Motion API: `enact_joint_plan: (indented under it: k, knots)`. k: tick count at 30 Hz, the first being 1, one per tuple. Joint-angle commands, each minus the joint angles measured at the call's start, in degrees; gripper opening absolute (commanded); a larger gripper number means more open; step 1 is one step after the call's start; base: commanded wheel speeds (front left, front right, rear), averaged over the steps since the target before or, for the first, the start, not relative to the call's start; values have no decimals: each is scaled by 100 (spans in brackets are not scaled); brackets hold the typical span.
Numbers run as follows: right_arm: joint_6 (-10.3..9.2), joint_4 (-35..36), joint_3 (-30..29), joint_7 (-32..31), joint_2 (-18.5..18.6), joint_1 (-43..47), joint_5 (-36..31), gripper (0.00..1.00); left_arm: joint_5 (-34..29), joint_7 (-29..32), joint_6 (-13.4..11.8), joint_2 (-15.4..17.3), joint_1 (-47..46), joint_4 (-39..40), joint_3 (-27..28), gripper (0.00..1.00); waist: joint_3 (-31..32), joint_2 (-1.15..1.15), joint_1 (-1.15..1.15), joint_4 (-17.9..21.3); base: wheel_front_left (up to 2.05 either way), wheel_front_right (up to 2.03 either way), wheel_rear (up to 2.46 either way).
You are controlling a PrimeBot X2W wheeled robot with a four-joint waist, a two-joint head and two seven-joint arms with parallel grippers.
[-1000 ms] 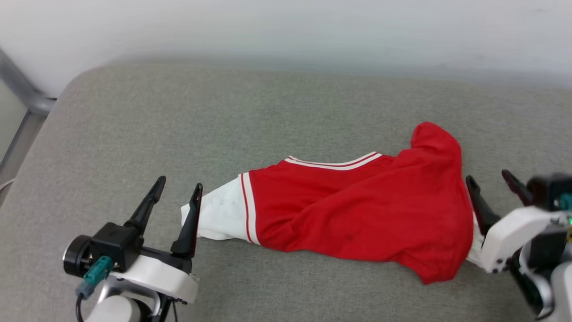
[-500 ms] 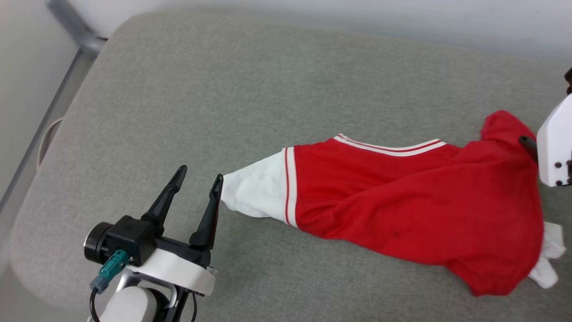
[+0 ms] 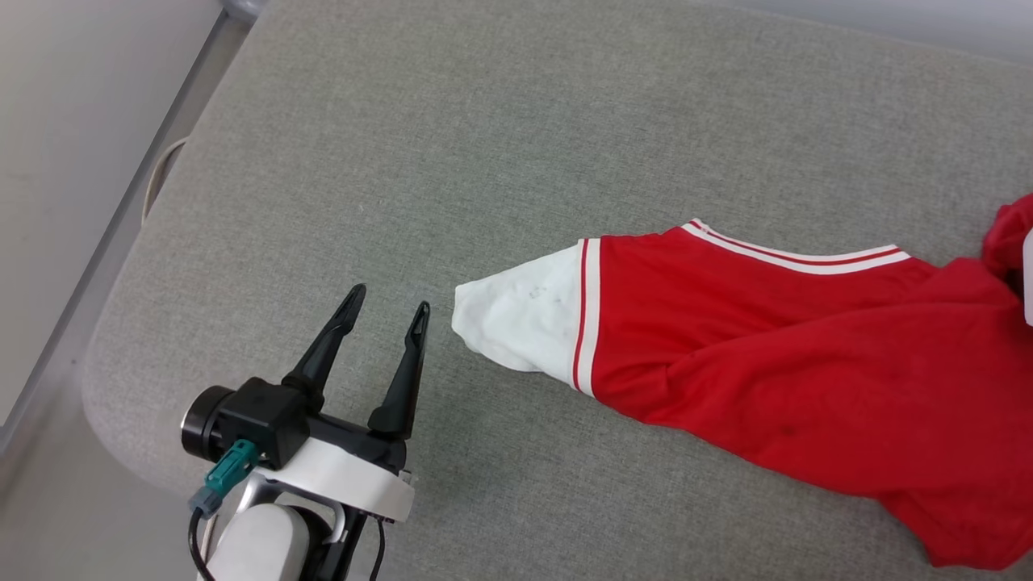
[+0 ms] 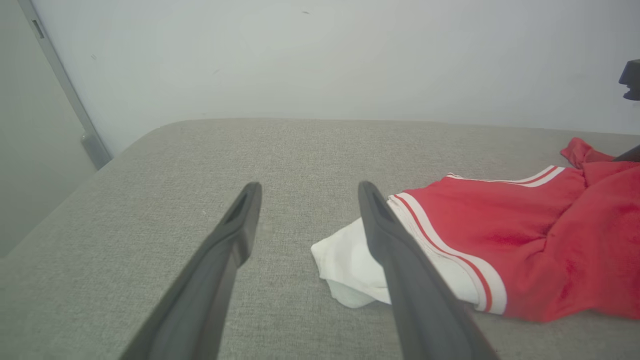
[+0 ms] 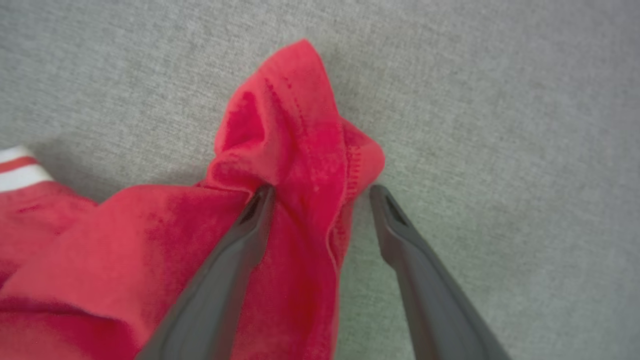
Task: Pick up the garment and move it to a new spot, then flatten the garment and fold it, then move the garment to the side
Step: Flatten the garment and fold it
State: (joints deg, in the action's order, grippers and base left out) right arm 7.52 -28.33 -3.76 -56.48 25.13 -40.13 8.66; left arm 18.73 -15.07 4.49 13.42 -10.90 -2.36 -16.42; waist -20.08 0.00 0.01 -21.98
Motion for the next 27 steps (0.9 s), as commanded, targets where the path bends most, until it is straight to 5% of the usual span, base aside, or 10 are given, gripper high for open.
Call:
enact_joint_plan:
  k: [1,3,4,5,6,18,27]
  knots:
    - [-6,-178,-8,41,-25,34,-55,100,-61,-15,57,-75,-47,-34,27,100,-39,0,-1,-46,0,0,0]
    - [-5,-325,-47,131,-110,80,-90,100,-97,-15,94,-105,-37,-60,68,100,-50,0,-1,-66,0,0,0]
    - [-5,-400,-74,165,-151,96,-111,84,-112,-15,101,-121,-30,-74,93,100,-50,0,-1,-70,0,0,0]
    - [-5,-470,-68,189,-174,116,-132,56,-134,-15,121,-139,-24,-90,116,100,-46,0,-1,-70,0,0,0]
    - [-5,-537,-61,227,-194,130,-147,0,-142,-15,143,-151,-16,-107,139,100,-34,0,-1,-65,0,0,0]
    - [-7,-482,-16,1487,-353,-140,263,0,-322,-15,234,-185,195,-234,438,100,651,0,-1,334,0,0,0]
    - [-6,672,492,1666,-572,316,1454,0,-398,-15,243,-105,646,-236,748,100,1526,0,-1,819,0,0,0]
